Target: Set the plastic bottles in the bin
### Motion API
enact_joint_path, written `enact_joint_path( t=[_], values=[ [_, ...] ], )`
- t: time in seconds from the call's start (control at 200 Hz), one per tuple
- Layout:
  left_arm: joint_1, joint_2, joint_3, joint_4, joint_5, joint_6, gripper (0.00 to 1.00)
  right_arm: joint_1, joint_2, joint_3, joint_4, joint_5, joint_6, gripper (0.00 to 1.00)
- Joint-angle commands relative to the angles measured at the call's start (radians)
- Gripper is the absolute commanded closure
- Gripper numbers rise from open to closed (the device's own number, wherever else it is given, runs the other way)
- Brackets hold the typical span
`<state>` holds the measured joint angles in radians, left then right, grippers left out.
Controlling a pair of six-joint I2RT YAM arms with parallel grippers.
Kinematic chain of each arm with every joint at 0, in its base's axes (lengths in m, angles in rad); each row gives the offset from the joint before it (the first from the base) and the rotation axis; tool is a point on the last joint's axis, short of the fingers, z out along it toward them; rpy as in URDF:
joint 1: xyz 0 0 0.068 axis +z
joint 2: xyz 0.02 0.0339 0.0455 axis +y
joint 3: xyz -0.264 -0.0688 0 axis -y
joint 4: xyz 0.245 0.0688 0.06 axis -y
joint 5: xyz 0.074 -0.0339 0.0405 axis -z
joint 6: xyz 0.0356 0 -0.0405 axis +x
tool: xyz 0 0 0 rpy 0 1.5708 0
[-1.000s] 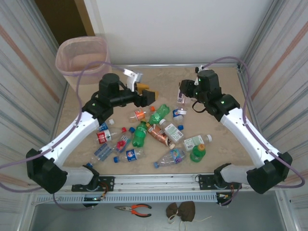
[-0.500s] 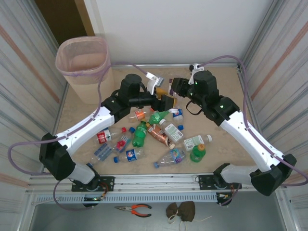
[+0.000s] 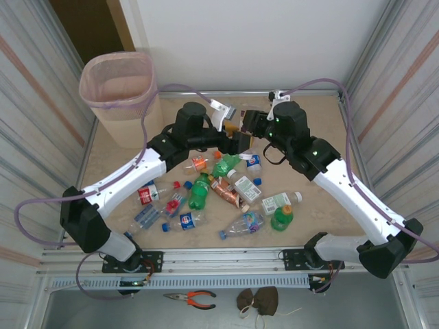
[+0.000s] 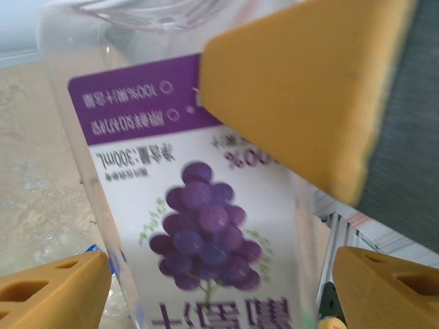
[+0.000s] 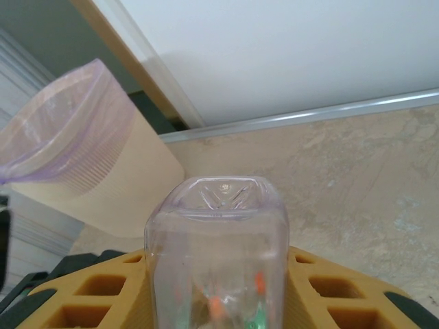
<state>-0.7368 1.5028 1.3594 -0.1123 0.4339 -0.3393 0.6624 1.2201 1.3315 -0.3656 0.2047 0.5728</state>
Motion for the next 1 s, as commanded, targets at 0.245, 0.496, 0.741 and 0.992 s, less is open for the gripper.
enact_joint_path(
  t=[0.245, 0.496, 0.741, 0.992],
  values=[
    [-0.012, 0.013, 0.053, -0.082, -0.053, 0.016, 0.19, 0.013, -0.031, 0.035, 0.034, -0.008, 0.013, 0.6],
    [-0.012, 0.022, 0.048, -0.056, -0.018, 0.01, 0.19, 0.019, -0.035, 0.037, 0.04, -0.006, 0.016, 0.6],
    [-0.012, 0.024, 0.035, -0.042, -0.017, 0.005, 0.2, 0.023, -0.037, 0.038, 0.043, -0.004, 0.018, 0.59],
    [-0.012, 0.013, 0.025, -0.041, -0.032, 0.015, 0.33, 0.023, -0.041, 0.035, 0.036, 0.01, 0.016, 0.56]
  ],
)
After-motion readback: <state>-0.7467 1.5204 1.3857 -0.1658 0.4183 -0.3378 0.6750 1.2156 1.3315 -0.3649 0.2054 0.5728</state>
